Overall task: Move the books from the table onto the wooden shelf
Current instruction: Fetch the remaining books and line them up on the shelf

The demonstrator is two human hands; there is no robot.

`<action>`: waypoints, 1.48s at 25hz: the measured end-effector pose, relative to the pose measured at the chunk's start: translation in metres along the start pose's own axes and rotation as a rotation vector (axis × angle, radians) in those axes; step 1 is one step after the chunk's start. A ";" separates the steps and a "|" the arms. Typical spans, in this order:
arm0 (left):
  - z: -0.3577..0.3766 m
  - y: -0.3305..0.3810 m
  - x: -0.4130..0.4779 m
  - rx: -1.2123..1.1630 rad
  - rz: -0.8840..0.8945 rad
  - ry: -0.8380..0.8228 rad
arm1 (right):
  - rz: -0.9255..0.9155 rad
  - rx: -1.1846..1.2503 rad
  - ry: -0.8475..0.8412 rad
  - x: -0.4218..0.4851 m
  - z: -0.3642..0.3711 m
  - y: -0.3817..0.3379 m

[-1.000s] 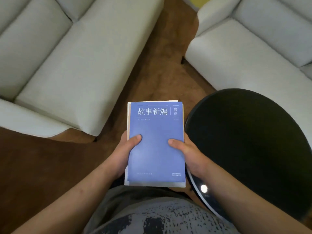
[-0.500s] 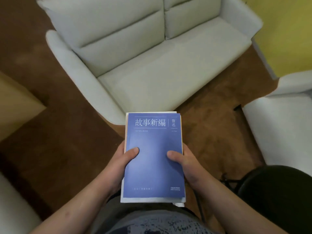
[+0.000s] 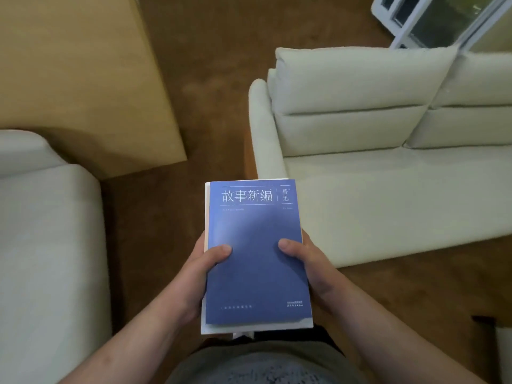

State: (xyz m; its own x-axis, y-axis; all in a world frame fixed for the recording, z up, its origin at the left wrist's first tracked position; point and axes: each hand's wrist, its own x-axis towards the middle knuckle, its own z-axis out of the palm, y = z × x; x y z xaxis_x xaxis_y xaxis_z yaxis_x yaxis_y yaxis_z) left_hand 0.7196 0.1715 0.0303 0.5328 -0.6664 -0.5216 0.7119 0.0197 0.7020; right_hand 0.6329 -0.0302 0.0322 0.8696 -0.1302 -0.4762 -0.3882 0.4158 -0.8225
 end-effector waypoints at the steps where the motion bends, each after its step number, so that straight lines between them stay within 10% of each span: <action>1: -0.006 0.010 0.002 -0.035 0.019 0.003 | 0.012 -0.004 -0.029 0.014 0.006 -0.005; 20: -0.121 0.252 0.224 -0.031 0.038 0.162 | 0.097 0.031 -0.156 0.348 0.042 -0.154; 37: -0.121 0.485 0.493 0.218 -0.044 -0.074 | -0.081 0.127 0.202 0.548 0.004 -0.339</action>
State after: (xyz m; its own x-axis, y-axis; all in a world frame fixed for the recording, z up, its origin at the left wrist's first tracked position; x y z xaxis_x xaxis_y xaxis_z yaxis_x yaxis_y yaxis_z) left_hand 1.3833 -0.0575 0.0548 0.4626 -0.7158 -0.5230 0.6142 -0.1667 0.7714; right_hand 1.2424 -0.2391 0.0516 0.8129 -0.3398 -0.4730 -0.2667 0.5047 -0.8210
